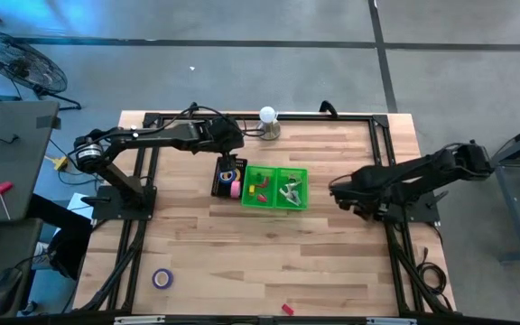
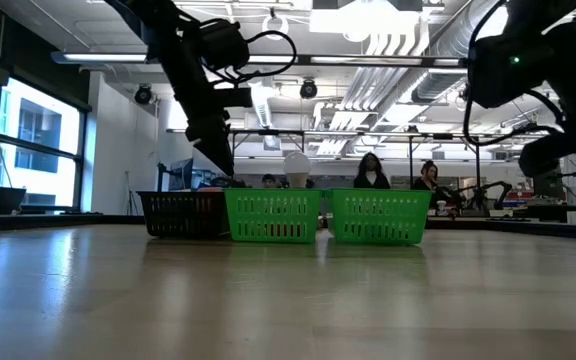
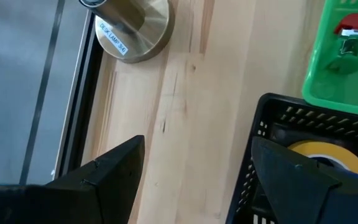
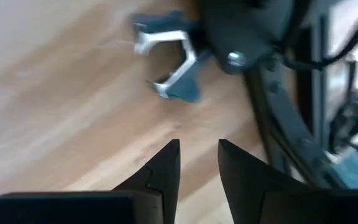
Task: Pick and place Stapler, Stapler remover, tape
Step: Put the black staple remover into the right green bin
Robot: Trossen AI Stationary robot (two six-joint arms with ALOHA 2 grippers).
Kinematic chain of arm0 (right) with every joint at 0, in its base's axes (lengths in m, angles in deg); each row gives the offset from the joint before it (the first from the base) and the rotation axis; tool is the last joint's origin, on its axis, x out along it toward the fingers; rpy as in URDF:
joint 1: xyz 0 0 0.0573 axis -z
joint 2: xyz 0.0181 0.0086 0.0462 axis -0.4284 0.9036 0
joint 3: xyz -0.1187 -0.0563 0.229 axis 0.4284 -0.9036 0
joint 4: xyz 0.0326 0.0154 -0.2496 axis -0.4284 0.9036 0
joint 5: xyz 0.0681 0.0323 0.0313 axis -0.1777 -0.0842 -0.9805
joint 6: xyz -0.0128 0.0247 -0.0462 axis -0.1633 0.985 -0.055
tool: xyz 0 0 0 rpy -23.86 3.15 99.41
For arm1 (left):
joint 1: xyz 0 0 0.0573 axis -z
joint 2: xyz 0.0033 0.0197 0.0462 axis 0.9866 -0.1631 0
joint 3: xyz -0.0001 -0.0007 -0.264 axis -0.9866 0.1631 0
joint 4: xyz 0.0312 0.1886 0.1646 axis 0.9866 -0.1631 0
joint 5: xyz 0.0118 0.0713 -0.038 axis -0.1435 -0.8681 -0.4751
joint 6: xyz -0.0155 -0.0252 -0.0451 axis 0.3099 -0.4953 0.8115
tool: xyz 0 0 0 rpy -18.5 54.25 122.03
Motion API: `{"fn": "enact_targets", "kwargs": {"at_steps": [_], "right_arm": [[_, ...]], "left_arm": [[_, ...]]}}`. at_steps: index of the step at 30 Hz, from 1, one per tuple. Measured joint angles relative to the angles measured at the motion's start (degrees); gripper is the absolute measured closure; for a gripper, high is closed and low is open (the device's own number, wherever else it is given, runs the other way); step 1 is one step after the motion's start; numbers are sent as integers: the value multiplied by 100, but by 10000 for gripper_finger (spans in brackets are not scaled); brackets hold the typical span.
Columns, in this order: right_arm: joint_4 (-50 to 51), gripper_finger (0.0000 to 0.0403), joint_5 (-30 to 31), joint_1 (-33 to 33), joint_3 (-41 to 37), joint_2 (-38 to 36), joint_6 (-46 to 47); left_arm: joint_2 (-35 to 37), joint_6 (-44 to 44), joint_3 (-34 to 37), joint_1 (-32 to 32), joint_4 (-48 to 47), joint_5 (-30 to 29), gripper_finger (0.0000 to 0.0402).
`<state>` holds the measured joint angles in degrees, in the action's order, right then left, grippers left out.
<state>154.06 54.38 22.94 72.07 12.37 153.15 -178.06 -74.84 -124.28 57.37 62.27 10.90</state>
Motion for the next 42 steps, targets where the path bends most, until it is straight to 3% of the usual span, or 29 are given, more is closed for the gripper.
{"fn": "enact_targets", "kwargs": {"at_steps": [24,34,42], "right_arm": [[252,311,-61,-10,0,-2,-915],[33,313,-377,-899,0,-475,-1196],[-21,313,-14,-1719,0,-1314,-899]], "left_arm": [[0,2,0,0,-37,98,113],[-4,-139,431,0,631,87,113],[-4,-168,463,0,730,87,113]]}}
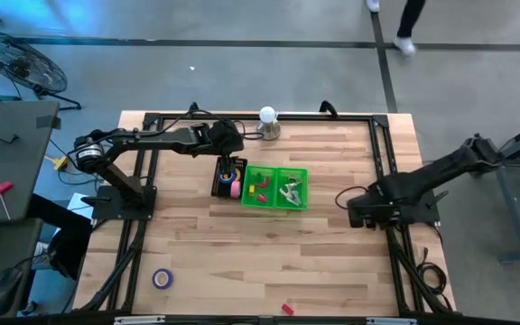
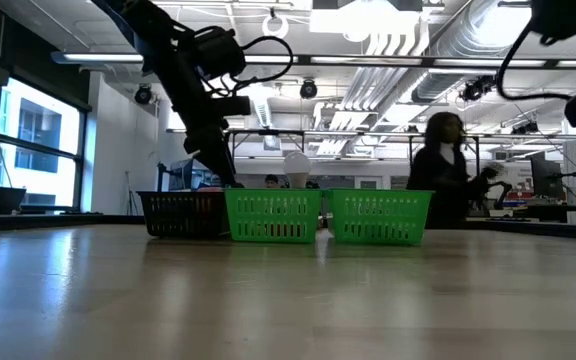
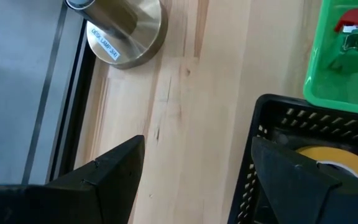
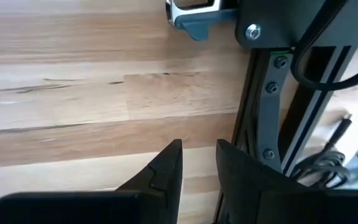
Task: Pick and place Stapler, Stapler remover, tape
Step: Put the black staple remover into the right green bin
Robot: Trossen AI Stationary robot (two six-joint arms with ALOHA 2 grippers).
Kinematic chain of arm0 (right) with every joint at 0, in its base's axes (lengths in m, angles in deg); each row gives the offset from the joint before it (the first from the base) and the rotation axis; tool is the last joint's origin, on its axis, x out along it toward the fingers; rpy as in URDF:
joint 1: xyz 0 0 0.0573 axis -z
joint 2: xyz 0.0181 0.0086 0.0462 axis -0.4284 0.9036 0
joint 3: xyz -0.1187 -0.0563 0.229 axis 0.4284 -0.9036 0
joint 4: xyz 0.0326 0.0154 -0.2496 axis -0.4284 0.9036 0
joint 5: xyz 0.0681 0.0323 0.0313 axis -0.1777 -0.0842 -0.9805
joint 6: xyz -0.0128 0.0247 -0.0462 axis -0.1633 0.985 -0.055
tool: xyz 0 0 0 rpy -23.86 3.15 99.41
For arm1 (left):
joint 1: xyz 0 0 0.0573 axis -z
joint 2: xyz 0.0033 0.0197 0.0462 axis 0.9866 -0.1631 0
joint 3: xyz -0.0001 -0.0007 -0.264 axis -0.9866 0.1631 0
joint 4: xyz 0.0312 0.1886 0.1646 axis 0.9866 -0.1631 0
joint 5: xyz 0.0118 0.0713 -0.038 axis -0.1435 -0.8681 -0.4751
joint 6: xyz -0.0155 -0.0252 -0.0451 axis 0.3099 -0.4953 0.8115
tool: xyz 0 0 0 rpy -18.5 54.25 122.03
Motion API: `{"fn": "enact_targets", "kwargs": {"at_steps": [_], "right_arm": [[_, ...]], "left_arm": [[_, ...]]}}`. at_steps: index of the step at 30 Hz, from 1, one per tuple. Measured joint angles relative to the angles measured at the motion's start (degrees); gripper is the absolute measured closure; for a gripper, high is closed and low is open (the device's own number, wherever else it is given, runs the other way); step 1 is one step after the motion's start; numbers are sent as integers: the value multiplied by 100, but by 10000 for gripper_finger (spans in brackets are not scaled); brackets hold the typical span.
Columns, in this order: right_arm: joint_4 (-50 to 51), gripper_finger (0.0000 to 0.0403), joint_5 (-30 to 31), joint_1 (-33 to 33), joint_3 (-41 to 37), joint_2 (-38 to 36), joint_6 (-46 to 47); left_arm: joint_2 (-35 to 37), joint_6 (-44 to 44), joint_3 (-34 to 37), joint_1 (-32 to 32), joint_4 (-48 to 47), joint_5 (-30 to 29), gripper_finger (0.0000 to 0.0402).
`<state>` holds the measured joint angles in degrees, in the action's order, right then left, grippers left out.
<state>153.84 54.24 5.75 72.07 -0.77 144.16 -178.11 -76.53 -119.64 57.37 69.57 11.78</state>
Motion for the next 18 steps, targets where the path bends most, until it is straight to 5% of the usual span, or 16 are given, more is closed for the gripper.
{"fn": "enact_targets", "kwargs": {"at_steps": [18], "right_arm": [[38,313,879,-1242,0,-474,1124]], "left_arm": [[0,17,0,0,3,83,113]]}}
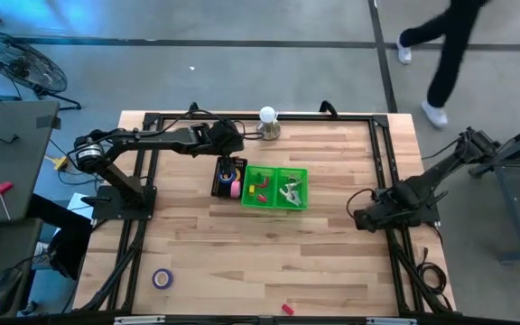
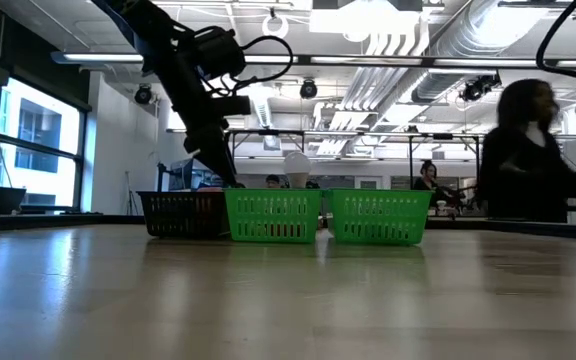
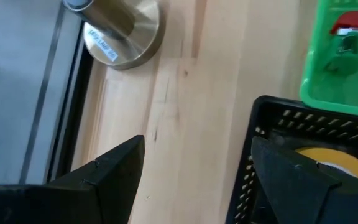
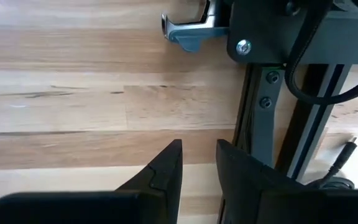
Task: Pick and place Stapler, Stapler remover, tape
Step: Put the black staple remover into the right green bin
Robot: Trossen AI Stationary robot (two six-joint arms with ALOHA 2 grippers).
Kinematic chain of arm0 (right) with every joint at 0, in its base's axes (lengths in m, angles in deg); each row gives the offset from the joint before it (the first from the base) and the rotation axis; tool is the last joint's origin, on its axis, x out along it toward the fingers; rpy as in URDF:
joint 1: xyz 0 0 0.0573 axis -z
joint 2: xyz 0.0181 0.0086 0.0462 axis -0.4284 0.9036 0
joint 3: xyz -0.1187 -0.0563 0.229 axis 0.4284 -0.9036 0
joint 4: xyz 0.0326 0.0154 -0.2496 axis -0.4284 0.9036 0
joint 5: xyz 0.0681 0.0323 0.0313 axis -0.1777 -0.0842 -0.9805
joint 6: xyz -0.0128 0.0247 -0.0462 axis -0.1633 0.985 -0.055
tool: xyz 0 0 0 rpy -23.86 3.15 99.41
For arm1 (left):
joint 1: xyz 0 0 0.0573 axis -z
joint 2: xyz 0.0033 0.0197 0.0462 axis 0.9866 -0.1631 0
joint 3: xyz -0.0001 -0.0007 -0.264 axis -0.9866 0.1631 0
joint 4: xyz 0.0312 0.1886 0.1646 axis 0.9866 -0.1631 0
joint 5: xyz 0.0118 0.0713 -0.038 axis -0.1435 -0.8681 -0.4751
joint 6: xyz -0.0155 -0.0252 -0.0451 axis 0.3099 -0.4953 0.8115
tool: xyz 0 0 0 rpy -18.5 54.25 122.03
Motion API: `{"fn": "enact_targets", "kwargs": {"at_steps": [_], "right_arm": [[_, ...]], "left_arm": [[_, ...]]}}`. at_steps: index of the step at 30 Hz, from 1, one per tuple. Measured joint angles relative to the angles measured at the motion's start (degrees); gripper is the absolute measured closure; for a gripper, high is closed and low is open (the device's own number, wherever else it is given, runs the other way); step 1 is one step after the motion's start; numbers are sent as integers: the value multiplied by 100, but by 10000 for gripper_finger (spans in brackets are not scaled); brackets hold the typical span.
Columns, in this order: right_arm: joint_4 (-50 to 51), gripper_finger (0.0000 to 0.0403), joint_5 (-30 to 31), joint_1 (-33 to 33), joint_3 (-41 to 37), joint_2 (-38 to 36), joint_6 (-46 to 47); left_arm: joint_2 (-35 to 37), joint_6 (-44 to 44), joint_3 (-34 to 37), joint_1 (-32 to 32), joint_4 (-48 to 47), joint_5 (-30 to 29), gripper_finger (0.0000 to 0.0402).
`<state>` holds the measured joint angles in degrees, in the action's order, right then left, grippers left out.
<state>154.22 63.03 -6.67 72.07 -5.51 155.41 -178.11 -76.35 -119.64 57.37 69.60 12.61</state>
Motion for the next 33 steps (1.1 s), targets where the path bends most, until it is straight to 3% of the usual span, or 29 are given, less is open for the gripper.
{"fn": "enact_targets", "kwargs": {"at_steps": [5,22,33], "right_arm": [[44,313,208,-118,0,0,293],[159,313,715,-288,-2,22,1037],[168,313,743,21,-2,624,1076]], "left_arm": [[0,1,0,0,0,355,113],[0,4,0,2,1,312,113],[0,4,0,2,2,308,113]]}}
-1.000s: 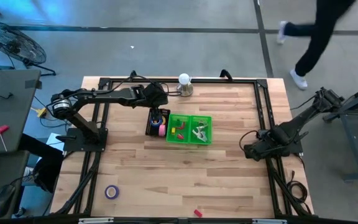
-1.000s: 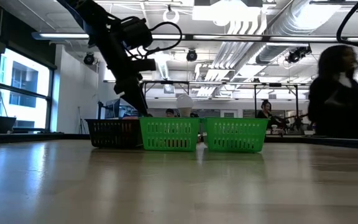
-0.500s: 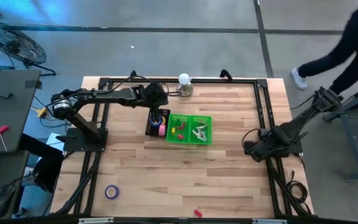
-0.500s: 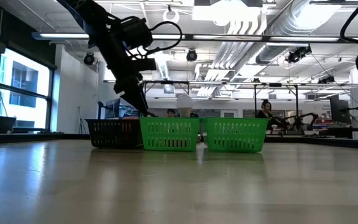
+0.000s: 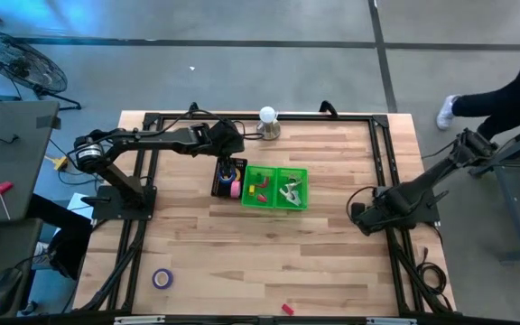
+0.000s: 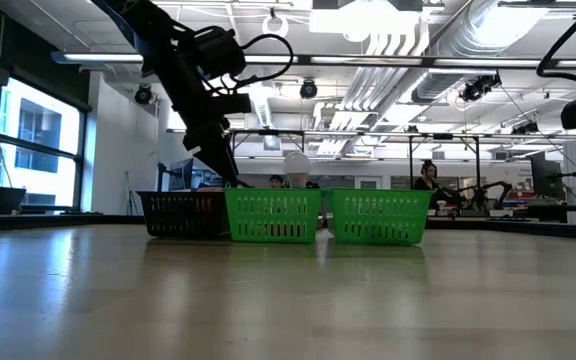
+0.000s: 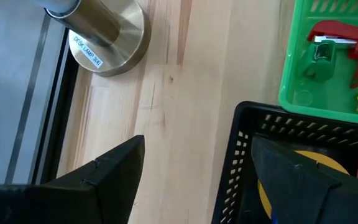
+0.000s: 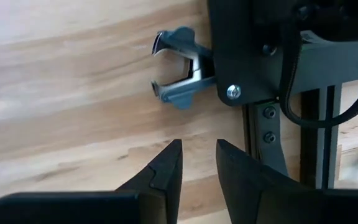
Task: Pick and place Stapler, Stapler remover, tape
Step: Put the black staple remover into the right green bin
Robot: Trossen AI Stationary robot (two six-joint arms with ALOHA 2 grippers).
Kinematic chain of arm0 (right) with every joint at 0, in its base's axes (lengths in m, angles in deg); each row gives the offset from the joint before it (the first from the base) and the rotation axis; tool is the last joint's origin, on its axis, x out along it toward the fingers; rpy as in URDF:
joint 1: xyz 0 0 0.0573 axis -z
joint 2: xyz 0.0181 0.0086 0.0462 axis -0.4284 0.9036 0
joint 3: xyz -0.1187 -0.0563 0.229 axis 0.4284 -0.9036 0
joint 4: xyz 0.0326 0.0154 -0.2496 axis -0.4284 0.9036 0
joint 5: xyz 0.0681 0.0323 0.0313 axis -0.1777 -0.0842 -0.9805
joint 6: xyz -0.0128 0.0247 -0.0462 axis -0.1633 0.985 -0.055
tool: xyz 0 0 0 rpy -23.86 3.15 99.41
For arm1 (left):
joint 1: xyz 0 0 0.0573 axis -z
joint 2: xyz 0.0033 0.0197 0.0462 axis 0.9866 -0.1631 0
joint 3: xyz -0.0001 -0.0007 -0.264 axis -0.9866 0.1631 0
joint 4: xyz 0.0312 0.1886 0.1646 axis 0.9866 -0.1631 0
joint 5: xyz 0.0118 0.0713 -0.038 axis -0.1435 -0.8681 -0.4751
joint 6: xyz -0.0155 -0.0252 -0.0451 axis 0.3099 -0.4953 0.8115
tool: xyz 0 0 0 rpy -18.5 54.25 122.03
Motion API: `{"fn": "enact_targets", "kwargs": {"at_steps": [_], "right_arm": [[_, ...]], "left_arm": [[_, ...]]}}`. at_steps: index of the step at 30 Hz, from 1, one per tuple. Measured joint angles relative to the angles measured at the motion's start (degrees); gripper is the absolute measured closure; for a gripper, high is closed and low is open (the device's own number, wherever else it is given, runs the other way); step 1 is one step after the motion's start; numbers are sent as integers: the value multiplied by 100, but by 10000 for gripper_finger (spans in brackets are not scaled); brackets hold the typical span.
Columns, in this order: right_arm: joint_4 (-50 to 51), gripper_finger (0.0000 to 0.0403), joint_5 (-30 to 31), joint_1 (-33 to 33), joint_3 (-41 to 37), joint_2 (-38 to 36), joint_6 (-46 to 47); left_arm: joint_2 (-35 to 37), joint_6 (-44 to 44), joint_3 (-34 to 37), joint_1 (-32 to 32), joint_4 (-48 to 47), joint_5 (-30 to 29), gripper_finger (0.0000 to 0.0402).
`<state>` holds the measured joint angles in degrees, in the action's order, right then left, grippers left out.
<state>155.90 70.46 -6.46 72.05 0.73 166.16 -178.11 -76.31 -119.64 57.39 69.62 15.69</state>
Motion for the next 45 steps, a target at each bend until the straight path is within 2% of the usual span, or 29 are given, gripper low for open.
{"fn": "enact_targets", "kwargs": {"at_steps": [20,31,38,45], "right_arm": [[24,313,32,1285,-9,1769,17],[-139,313,12,1347,-9,1835,-85],[-904,314,664,1421,17,1829,-457],[-980,314,641,1647,9,1827,-699]], "left_arm": [[0,35,0,1,-49,157,113],[2,-2,113,0,47,155,113],[2,-2,114,-2,136,153,113],[2,-2,114,-1,82,152,113]]}}
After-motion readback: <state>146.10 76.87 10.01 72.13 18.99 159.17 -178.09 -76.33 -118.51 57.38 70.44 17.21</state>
